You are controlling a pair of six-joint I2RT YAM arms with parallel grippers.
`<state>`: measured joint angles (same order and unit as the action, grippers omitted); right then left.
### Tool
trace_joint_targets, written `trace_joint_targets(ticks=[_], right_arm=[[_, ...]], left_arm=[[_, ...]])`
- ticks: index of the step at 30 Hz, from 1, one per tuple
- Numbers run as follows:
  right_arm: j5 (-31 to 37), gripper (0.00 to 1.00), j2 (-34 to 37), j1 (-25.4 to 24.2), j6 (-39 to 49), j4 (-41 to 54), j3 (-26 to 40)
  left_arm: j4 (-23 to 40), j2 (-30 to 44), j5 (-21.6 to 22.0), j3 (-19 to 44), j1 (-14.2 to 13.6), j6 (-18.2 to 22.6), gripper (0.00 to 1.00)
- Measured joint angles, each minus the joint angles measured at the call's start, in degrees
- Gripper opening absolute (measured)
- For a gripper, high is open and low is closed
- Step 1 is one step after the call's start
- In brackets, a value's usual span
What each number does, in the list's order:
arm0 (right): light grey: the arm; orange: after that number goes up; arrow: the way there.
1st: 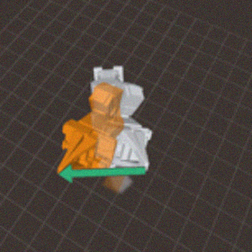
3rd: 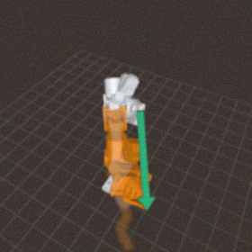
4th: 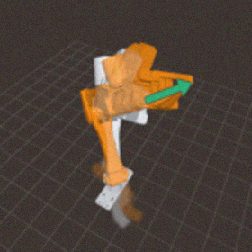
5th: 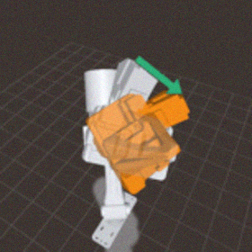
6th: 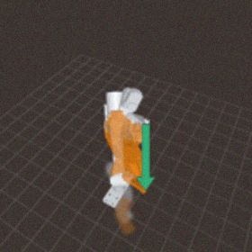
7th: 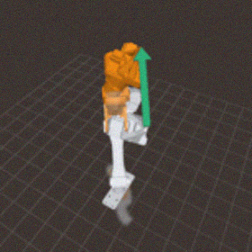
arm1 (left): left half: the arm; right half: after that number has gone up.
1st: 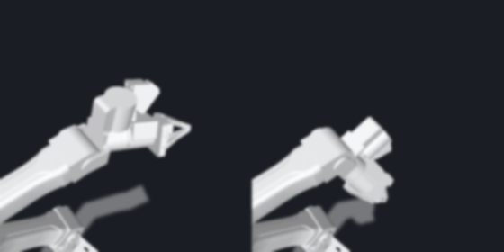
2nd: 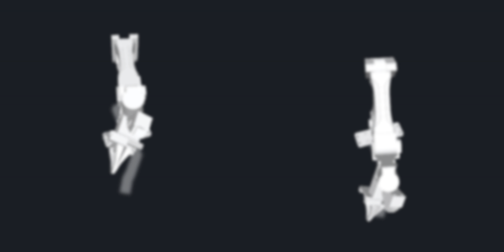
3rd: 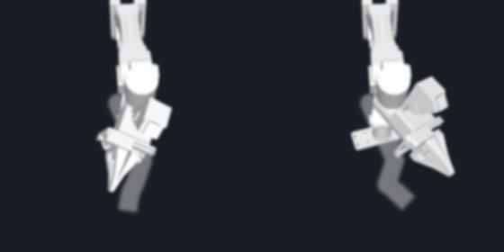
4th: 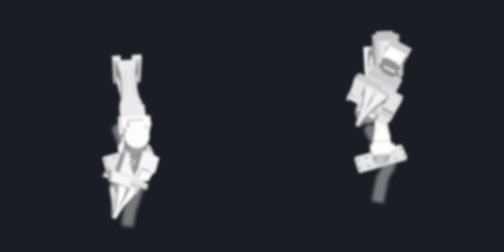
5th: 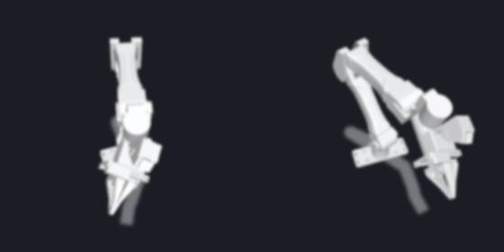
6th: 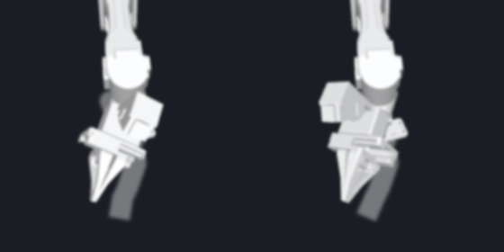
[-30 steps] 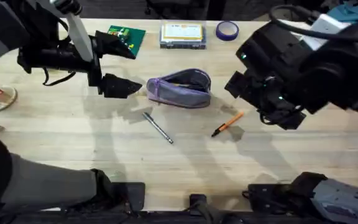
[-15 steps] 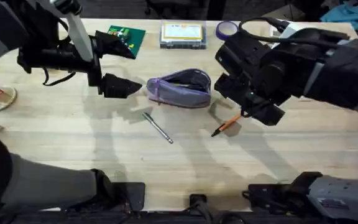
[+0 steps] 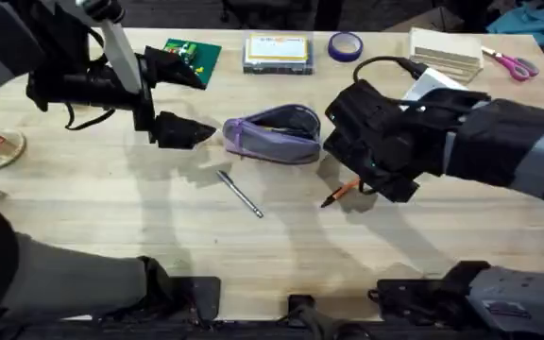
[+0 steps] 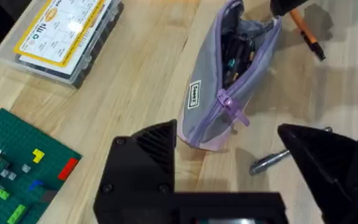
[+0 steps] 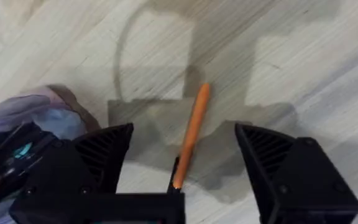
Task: Unzip the bag, pick up the pens from the table one at a time and place them inside, then zip the bag closed.
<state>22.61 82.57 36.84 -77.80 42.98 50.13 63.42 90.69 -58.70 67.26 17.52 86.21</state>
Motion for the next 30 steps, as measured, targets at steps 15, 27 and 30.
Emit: trace_joint_targets(ticks=[15, 27, 30], right_arm=[[-0.57, 0.982, 4.83, 0.17, 0.01, -2.20, -1.46], [0.11, 0.042, 4.80, 0.11, 0.22, -2.23, -1.35], [0.30, 0.039, 4.80, 0.11, 0.70, -2.00, -1.29]], left_arm=[[-0.22, -0.01, 0.00, 0.00, 0.00, 0.00, 0.993], [-0.22, 0.00, 0.02, 0.00, 0.00, 0.00, 0.994], [-0.21, -0.02, 0.01, 0.00, 0.00, 0.00, 0.994]])
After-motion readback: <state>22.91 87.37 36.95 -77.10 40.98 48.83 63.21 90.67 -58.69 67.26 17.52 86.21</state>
